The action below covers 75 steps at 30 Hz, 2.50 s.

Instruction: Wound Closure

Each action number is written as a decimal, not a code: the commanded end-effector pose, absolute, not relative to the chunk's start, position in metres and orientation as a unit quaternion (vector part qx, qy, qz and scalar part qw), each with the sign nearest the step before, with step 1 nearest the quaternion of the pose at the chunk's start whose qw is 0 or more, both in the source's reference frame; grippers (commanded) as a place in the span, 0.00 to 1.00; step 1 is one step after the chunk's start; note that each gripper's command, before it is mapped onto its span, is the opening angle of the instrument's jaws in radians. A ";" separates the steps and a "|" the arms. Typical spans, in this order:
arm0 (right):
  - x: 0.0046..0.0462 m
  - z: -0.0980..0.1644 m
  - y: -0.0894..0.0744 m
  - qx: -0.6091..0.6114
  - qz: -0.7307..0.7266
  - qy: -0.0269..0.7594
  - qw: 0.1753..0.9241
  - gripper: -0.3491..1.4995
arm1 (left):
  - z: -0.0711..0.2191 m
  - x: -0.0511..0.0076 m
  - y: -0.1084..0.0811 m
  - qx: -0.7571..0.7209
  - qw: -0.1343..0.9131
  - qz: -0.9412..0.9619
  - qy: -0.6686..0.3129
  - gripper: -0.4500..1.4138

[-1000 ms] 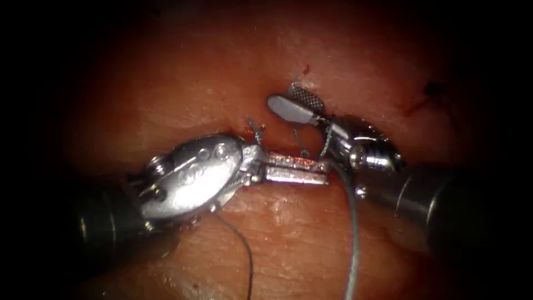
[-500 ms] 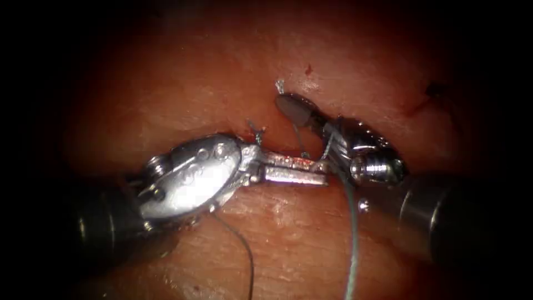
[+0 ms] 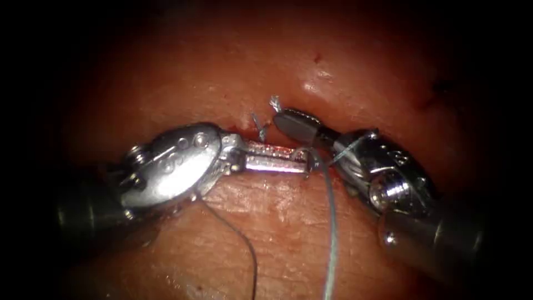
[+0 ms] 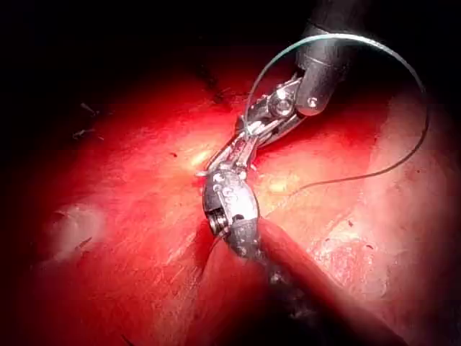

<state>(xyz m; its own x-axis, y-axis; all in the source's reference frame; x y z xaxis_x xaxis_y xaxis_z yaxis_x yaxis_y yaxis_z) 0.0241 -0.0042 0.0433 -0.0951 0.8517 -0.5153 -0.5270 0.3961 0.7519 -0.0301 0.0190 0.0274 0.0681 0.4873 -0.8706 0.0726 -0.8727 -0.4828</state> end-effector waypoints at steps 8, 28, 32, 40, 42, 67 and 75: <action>0.0235 0.042 -0.006 0.142 0.526 0.523 0.655 0.00 | 0.029 -0.0275 0.022 -0.709 0.175 0.658 -0.185 0.00; 0.0225 0.040 -0.011 0.142 0.512 0.529 0.662 0.00 | 0.034 -0.0269 0.035 -0.694 0.201 0.672 -0.164 0.00; 0.0225 0.040 -0.011 0.142 0.512 0.528 0.663 0.00 | 0.035 -0.0275 0.037 -0.692 0.205 0.673 -0.160 0.00; 0.0222 0.040 -0.011 0.142 0.510 0.529 0.663 0.00 | 0.036 -0.0286 0.040 -0.689 0.217 0.676 -0.148 0.00; 0.0222 0.040 -0.011 0.143 0.509 0.529 0.664 0.00 | 0.036 -0.0289 0.041 -0.688 0.220 0.676 -0.145 0.00; 0.0229 0.041 -0.013 0.170 0.494 0.528 0.670 0.00 | 0.039 -0.0322 0.046 -0.678 0.252 0.684 -0.096 0.00; 0.0235 0.041 -0.016 0.205 0.510 0.503 0.667 0.00 | 0.041 -0.0330 0.046 -0.676 0.252 0.687 -0.085 0.00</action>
<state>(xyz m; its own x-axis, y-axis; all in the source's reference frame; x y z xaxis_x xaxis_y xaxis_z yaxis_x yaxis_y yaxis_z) 0.0228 -0.0154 0.0405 -0.0283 0.8875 -0.4599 -0.4785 0.3919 0.7858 -0.0326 0.0454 0.0406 0.0392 0.4651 -0.8844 -0.2347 -0.8561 -0.4605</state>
